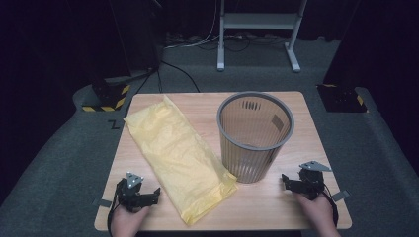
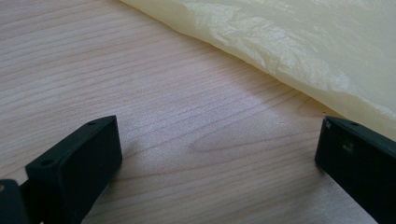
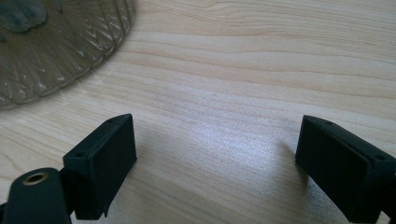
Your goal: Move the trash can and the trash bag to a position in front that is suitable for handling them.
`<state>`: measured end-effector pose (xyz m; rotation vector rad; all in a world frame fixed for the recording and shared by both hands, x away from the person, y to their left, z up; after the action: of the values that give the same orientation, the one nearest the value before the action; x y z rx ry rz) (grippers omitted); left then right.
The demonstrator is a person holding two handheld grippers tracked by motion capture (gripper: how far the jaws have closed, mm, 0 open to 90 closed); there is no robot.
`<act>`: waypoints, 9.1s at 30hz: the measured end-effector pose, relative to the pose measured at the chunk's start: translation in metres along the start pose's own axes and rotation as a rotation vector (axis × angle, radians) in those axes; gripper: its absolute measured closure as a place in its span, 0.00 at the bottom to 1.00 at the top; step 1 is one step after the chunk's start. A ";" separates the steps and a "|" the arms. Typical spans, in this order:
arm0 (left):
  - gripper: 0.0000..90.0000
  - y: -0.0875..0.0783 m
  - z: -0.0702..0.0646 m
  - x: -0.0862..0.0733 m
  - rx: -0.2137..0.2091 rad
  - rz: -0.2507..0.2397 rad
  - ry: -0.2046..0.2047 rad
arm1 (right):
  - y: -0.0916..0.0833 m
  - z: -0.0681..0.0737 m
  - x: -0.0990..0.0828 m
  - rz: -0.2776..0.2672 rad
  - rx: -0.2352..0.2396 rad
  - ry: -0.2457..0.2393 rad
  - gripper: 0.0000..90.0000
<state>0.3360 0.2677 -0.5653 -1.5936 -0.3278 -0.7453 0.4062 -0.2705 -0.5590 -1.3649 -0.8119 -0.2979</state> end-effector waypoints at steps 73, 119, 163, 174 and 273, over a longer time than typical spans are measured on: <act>0.74 0.053 -0.251 0.196 -0.266 -0.214 0.265 | -0.059 -0.033 0.033 -0.296 -0.037 0.120 0.78; 0.72 0.020 -0.046 0.041 0.020 -0.057 0.104 | 0.028 0.197 0.052 -0.052 0.163 -0.172 0.74; 0.59 -0.044 -0.035 0.019 0.142 -0.196 0.052 | 0.066 0.217 0.090 -0.042 0.142 -0.138 0.70; 0.80 -0.036 0.017 -0.031 0.131 -0.056 -0.128 | 0.006 0.263 0.055 -0.121 0.328 -0.276 0.68; 0.31 -0.027 -0.045 0.044 -0.035 -0.223 0.035 | -0.064 0.067 -0.028 -0.126 -0.014 -0.019 0.81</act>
<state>0.3407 0.2198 -0.5163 -1.5909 -0.4746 -0.9530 0.3231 -0.2284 -0.5302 -1.3335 -0.9151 -0.3894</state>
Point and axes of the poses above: each handheld gripper's, and its own axes: y roughly forward along the jaws, x roughly out of its top, z roughly to its left, the point moved 5 cm from there along y, roughly forward along the jaws, and after that the axes turned 5 degrees about z, right-handed, at the moved point
